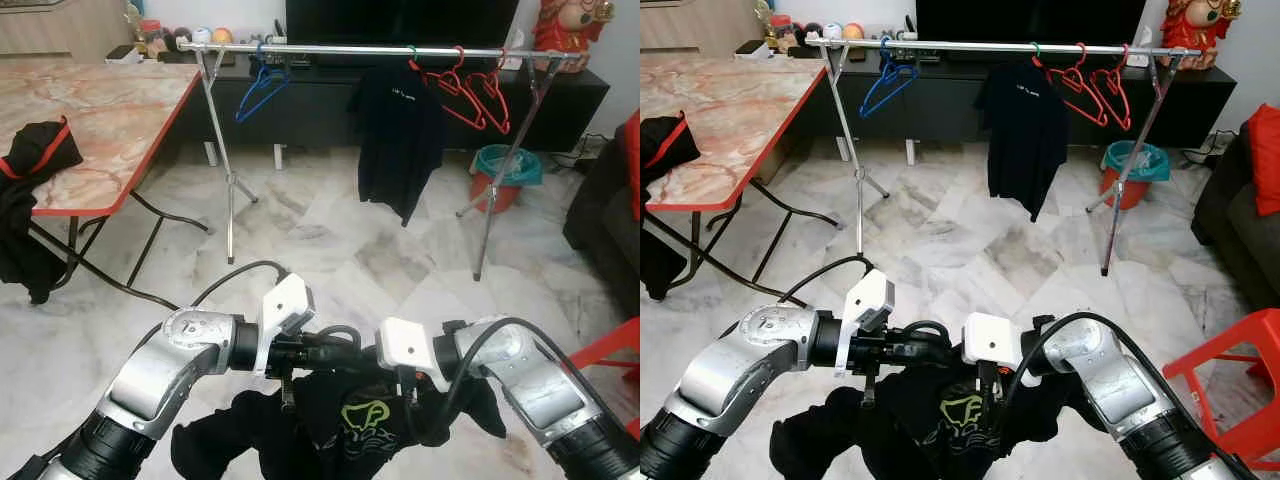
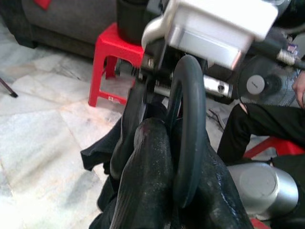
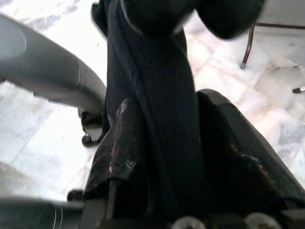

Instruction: Hang hanger

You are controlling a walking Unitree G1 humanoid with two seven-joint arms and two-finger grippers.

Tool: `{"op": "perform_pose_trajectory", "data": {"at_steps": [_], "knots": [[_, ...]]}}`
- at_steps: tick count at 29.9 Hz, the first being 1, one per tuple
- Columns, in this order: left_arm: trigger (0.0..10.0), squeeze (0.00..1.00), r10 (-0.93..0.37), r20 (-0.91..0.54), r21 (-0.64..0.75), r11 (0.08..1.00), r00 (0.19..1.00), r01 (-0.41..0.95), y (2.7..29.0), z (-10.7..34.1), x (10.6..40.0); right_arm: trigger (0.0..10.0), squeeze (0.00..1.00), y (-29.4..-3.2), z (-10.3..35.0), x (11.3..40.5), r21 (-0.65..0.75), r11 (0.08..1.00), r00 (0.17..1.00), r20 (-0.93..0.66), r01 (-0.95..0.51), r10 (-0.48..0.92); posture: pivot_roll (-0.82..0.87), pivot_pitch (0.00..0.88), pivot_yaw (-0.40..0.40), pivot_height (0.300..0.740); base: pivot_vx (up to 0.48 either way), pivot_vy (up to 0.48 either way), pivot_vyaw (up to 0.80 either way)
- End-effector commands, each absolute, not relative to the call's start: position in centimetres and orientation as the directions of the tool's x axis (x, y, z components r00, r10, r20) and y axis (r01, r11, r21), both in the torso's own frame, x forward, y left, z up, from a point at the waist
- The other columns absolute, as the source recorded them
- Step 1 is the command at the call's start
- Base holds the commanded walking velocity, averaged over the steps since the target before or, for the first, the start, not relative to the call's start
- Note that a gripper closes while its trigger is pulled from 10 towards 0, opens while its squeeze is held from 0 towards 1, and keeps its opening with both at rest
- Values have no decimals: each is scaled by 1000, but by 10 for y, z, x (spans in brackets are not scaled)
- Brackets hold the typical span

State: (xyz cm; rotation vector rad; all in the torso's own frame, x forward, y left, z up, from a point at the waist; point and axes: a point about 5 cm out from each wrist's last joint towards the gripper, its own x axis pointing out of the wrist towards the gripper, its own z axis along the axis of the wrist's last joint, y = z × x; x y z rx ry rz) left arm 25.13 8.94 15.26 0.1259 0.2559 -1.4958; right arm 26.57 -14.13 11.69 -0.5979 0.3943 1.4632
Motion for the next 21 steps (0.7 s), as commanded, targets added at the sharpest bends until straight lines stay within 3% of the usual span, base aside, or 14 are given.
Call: {"op": "perform_pose_trajectory", "data": {"at_steps": [1, 19, 20, 21], "knots": [[0, 0, -969, -247, -51, 41, 27, 998, 87, 155, 248, 10000, 0, -142, 125, 267, -176, -23, 89, -603, -984, 793, -92, 0, -15, 740, 0, 0, 0], [0, 0, -961, -275, -52, 33, 18, 998, 87, 150, 247, 10000, 0, -159, 131, 270, -191, -34, 102, -654, -981, 750, -103, 0, -15, 740, 0, 0, 0], [0, 0, -961, -275, -52, 33, 18, 998, 87, 150, 247, 8980, 0, -158, 133, 270, -195, -36, 102, -652, -980, 751, -103, 0, -15, 740, 0, 0, 0], [0, 0, -962, -274, -51, 34, 19, 998, 87, 150, 247, 1294, 0, -158, 134, 270, -194, -39, 98, -649, -980, 754, -110, 0, -15, 740, 0, 0, 0]]}}
